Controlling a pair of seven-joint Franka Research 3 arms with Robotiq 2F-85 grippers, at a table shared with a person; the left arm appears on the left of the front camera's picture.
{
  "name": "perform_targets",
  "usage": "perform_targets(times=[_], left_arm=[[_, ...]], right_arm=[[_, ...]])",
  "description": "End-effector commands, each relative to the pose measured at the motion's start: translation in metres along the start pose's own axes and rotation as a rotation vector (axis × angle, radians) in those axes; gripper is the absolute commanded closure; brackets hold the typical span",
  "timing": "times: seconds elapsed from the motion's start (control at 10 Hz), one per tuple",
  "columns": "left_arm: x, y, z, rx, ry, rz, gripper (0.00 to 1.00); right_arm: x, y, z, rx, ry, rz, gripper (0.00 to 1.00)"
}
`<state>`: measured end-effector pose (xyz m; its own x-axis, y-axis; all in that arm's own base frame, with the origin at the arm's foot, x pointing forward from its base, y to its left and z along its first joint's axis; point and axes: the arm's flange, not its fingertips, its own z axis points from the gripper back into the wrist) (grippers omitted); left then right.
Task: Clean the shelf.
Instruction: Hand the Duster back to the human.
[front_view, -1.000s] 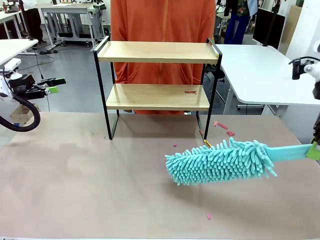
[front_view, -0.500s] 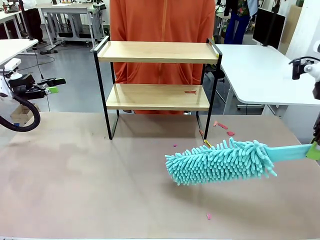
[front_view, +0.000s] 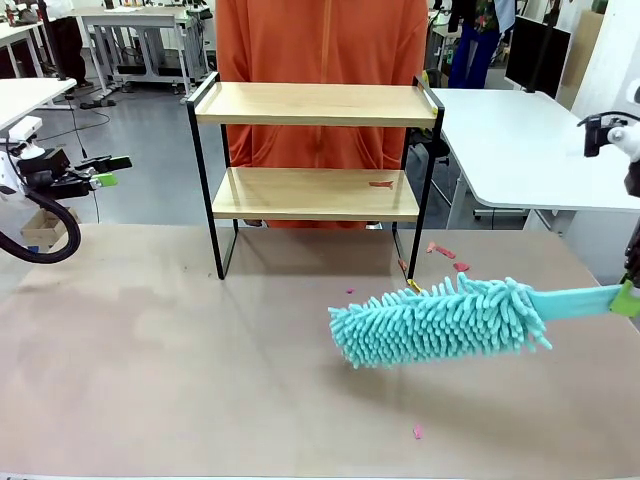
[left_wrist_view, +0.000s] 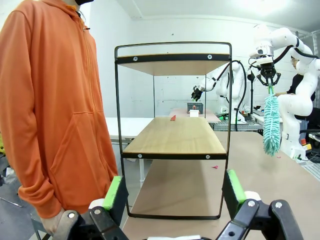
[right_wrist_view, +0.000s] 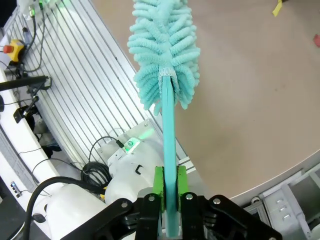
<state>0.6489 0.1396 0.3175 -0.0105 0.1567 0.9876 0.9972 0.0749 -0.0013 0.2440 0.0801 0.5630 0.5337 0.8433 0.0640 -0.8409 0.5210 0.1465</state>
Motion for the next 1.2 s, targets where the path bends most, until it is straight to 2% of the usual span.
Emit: perform_targets(times=[0.0,0.4,0.8,1.1], left_arm=[[0.003,-0.001,0.000,-0.008,0.005,-0.011,0.00],[0.000,0.000,0.000,0.000,0.000,0.000,0.00],[0.022,-0.104,-0.015,0.060,0.072,0.004,0.00],[0.030,-0.170,-0.033,0.134,0.104,0.057,0.00]], right_arm=[[0.012,-0.049,0.014,0.008,-0.082,0.130,0.87],[0.029,-0.122,0.008,-0.013,-0.226,0.441,0.87],[0.043,-0.147,0.017,-0.063,-0.345,0.620,0.87],[0.048,-0.164,0.017,-0.062,-0.464,0.712,0.87]])
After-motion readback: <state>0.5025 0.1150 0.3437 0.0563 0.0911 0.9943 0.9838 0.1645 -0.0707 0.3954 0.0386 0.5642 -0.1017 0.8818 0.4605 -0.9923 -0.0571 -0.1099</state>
